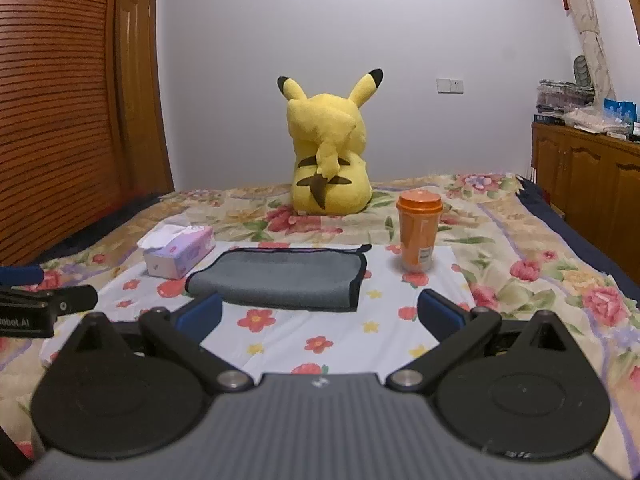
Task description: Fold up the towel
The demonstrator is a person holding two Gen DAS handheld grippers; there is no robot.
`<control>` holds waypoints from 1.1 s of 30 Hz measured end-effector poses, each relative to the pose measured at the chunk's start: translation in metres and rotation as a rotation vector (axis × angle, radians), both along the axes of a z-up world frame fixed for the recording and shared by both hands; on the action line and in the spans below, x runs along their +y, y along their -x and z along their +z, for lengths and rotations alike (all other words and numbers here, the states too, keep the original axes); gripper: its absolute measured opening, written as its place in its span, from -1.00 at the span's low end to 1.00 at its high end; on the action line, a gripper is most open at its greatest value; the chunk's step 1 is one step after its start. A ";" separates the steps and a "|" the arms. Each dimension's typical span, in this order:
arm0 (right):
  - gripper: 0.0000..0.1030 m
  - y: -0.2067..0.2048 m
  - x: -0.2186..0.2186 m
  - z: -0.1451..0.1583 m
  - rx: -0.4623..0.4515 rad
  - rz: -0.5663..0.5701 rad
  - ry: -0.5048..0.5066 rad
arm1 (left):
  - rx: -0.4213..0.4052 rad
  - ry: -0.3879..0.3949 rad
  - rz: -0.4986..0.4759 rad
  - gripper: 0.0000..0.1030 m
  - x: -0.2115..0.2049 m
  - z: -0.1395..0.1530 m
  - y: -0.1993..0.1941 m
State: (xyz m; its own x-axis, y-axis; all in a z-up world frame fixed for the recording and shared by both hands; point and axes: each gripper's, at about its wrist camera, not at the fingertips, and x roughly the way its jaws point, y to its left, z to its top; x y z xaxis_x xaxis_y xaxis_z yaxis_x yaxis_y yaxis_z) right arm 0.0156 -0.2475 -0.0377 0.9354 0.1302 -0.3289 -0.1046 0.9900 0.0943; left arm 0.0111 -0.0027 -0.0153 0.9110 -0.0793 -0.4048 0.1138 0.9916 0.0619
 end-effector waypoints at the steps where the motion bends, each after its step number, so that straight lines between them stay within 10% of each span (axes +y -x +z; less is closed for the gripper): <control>1: 1.00 0.000 0.000 0.001 -0.004 -0.001 -0.001 | -0.006 0.000 -0.001 1.00 0.000 0.001 0.001; 33: 1.00 0.008 -0.005 0.004 -0.071 -0.029 0.002 | -0.083 -0.002 -0.008 1.00 -0.001 0.010 0.010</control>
